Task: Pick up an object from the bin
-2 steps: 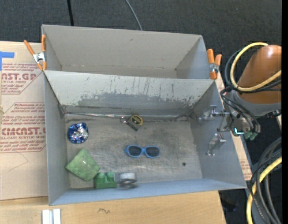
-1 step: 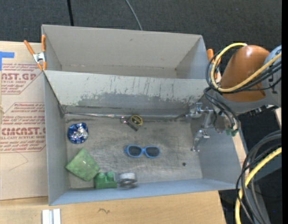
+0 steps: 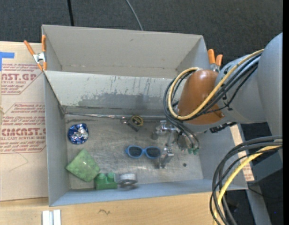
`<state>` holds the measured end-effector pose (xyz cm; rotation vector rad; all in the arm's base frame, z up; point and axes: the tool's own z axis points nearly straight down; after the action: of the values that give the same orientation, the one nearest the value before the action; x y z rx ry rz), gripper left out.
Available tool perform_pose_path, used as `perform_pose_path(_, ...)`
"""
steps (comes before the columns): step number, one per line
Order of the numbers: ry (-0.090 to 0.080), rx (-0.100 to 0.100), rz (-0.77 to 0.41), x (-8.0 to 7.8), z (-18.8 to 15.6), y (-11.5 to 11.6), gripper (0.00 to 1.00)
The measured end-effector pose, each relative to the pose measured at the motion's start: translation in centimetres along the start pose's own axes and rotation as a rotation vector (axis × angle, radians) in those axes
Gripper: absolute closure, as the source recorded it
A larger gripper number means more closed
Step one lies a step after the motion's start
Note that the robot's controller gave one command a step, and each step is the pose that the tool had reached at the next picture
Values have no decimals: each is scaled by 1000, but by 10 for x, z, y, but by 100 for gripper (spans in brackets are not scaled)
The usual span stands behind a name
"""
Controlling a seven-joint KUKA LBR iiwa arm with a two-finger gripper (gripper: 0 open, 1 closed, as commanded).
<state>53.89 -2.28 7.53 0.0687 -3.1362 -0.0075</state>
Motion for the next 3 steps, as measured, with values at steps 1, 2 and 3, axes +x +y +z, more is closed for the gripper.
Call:
perform_pose_path(1,-4,5,6,-1,-4,-5,100)
perform_pose_path(2,-4,5,6,-1,-3,-5,0)
perform_pose_path(3,-7,1,-18,-24,-4,50,0)
